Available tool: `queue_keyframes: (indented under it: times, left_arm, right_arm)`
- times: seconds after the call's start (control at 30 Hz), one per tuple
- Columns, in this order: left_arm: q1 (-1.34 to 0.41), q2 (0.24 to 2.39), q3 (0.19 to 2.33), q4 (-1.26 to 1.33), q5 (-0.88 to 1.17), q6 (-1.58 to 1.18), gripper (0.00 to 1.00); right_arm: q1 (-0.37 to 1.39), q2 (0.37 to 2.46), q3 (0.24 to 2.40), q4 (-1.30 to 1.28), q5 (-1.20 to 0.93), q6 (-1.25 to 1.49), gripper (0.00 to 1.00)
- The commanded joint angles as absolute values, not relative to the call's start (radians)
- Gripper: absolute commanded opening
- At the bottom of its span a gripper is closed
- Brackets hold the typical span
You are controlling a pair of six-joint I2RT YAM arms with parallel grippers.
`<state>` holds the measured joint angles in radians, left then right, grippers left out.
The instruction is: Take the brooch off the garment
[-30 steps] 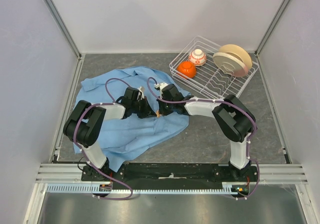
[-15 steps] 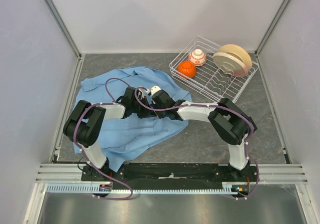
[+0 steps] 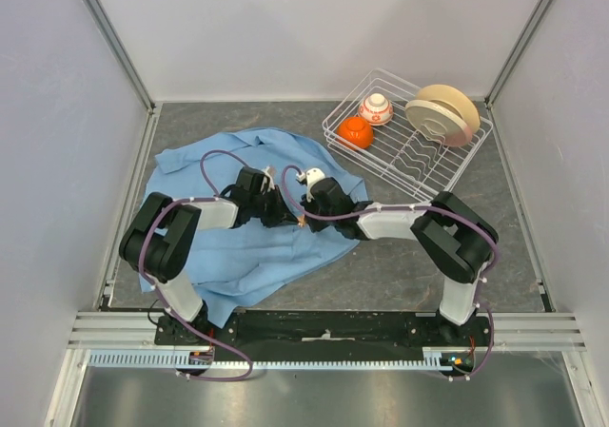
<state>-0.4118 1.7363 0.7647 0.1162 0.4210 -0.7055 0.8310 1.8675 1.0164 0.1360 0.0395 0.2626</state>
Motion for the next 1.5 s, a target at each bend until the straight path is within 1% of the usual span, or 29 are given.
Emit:
queue_keyframes:
  times: [0.0,0.03,0.1,0.13,0.17,0.23,0.37,0.47,0.5,0.53,0.57,0.63,0.67,0.77,0.8,0.83,0.9,0.93,0.97,1.0,1.03,1.17,1.2,1.27,1.33,1.47]
  left_arm:
    - [-0.411,1.672,0.727,0.135,0.425,-0.68,0.13]
    - [-0.408,1.64,0.727,0.133,0.426,-0.681,0.18]
    - [-0.4,1.608,0.724,0.13,0.431,-0.686,0.22]
    - [-0.397,1.583,0.723,0.129,0.433,-0.687,0.27]
    - [-0.396,1.566,0.724,0.129,0.434,-0.692,0.3]
    - [-0.388,1.554,0.724,0.127,0.442,-0.696,0.35]
    - [-0.374,1.575,0.736,0.144,0.482,-0.707,0.37]
    - [-0.37,1.595,0.739,0.158,0.514,-0.712,0.37]
    - [-0.37,1.601,0.741,0.16,0.52,-0.71,0.37]
    - [-0.37,1.6,0.741,0.16,0.529,-0.709,0.37]
    - [-0.37,1.597,0.739,0.156,0.532,-0.704,0.37]
    - [-0.37,1.575,0.738,0.149,0.528,-0.698,0.37]
    - [-0.37,1.568,0.733,0.146,0.528,-0.693,0.37]
    - [-0.37,1.542,0.721,0.135,0.525,-0.695,0.37]
    - [-0.371,1.536,0.716,0.133,0.525,-0.698,0.37]
    - [-0.371,1.532,0.713,0.133,0.529,-0.699,0.37]
    - [-0.373,1.526,0.7,0.137,0.528,-0.706,0.36]
    - [-0.373,1.529,0.695,0.137,0.528,-0.706,0.35]
    - [-0.374,1.531,0.693,0.137,0.529,-0.706,0.35]
    - [-0.376,1.532,0.695,0.138,0.531,-0.706,0.35]
    - [-0.379,1.537,0.692,0.134,0.532,-0.706,0.35]
    - [-0.396,1.534,0.677,0.126,0.526,-0.709,0.36]
    - [-0.402,1.522,0.669,0.126,0.52,-0.71,0.36]
    - [-0.406,1.509,0.647,0.123,0.505,-0.712,0.33]
    - [-0.416,1.502,0.638,0.117,0.5,-0.712,0.3]
    - [-0.436,1.505,0.632,0.1,0.485,-0.703,0.26]
  right_arm:
    - [0.835,1.799,0.89,0.307,-0.005,0.282,0.0]
    - [0.833,1.798,0.879,0.327,-0.008,0.276,0.0]
    - [0.831,1.778,0.833,0.391,-0.014,0.261,0.0]
    - [0.833,1.77,0.812,0.426,-0.011,0.259,0.0]
    - [0.833,1.763,0.792,0.499,-0.006,0.256,0.0]
    - [0.833,1.752,0.753,0.546,-0.005,0.238,0.0]
    - [0.831,1.761,0.732,0.617,-0.006,0.227,0.0]
    - [0.831,1.763,0.752,0.58,-0.006,0.241,0.01]
    - [0.831,1.747,0.752,0.575,-0.012,0.242,0.04]
    - [0.831,1.74,0.755,0.563,-0.008,0.25,0.17]
    - [0.83,1.733,0.765,0.504,-0.005,0.276,0.24]
    - [0.828,1.717,0.819,0.41,0.017,0.293,0.33]
    - [0.828,1.71,0.837,0.329,0.038,0.308,0.34]
    - [0.824,1.678,0.877,0.226,0.067,0.313,0.4]
    - [0.816,1.655,0.88,0.213,0.063,0.331,0.41]
    - [0.808,1.645,0.879,0.209,0.051,0.34,0.46]
    - [0.787,1.619,0.882,0.198,0.009,0.362,0.48]
    - [0.781,1.615,0.885,0.189,0.005,0.371,0.54]
    - [0.766,1.617,0.893,0.164,0.003,0.382,0.56]
    - [0.755,1.638,0.922,0.143,-0.05,0.388,0.57]
    - [0.749,1.653,0.945,0.117,-0.06,0.409,0.57]
    - [0.733,1.744,1.077,-0.09,-0.041,0.44,0.56]
    - [0.733,1.759,1.092,-0.097,-0.043,0.443,0.55]
    - [0.733,1.763,1.092,-0.091,-0.038,0.448,0.53]
    - [0.733,1.773,1.103,-0.1,-0.048,0.446,0.48]
    - [0.736,1.781,1.095,-0.094,-0.067,0.466,0.41]
